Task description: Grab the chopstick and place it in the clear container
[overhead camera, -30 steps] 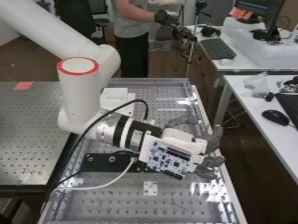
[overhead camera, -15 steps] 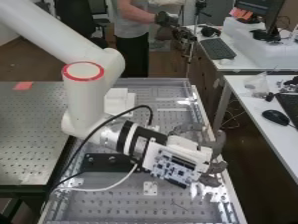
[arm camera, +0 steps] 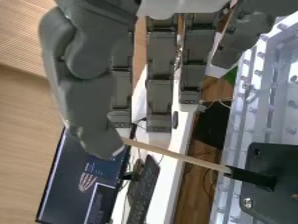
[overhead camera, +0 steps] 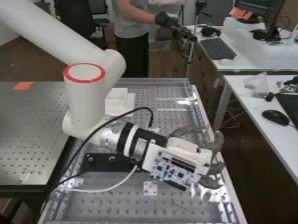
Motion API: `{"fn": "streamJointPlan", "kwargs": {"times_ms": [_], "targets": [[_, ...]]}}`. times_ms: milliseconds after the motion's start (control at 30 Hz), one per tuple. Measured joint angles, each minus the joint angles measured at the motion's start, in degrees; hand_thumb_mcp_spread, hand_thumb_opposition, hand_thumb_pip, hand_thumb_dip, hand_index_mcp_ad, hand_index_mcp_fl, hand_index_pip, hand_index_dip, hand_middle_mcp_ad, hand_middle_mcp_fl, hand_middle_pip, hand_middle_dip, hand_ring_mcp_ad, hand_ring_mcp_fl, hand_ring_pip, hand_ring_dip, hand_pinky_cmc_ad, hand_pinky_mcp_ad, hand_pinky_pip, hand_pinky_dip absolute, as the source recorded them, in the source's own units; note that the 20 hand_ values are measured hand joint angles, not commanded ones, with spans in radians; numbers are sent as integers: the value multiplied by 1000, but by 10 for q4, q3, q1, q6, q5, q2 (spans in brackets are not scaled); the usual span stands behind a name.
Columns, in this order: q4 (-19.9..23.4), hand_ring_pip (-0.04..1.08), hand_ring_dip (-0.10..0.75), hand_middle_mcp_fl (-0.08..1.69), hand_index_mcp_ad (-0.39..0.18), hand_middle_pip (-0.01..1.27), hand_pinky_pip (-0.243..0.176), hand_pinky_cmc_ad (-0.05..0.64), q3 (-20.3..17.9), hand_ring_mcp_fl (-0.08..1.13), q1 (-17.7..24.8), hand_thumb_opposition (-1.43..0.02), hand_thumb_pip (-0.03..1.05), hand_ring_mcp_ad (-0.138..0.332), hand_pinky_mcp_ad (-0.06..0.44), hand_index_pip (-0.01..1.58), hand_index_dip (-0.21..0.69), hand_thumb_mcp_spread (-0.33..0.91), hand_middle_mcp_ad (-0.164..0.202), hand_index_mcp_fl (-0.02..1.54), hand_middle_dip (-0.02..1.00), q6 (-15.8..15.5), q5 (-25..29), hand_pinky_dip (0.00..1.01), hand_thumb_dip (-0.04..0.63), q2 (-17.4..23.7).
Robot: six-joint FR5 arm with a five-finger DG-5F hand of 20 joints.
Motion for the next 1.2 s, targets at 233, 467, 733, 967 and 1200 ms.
{"fn": "streamJointPlan", "kwargs": {"times_ms": [233, 467, 733, 967, 1200], "targets": [[5, 119, 510, 1040, -215, 318, -14, 305, -3, 525, 0, -944, 379, 84, 202, 616, 398, 742, 24, 965, 801, 12, 3, 168, 363, 0], [4, 119, 510, 1072, -264, 257, -19, 304, -6, 527, 1, -984, 367, 86, 197, 632, 414, 750, 19, 986, 801, 13, 5, 168, 354, 2], [5, 119, 510, 1164, -272, 244, -12, 307, -2, 531, 3, -1005, 367, 82, 215, 644, 414, 771, 19, 1025, 798, 8, 8, 166, 347, 2], [-2, 119, 510, 1223, -237, 244, -2, 307, 18, 572, 3, -1051, 367, 82, 234, 644, 414, 771, 2, 1072, 798, -7, -2, 168, 346, 0], [-19, 115, 518, 1237, -202, 246, -2, 307, 45, 607, 2, -1065, 367, 82, 230, 632, 414, 789, -14, 1089, 798, -27, -17, 168, 346, -3]]}}
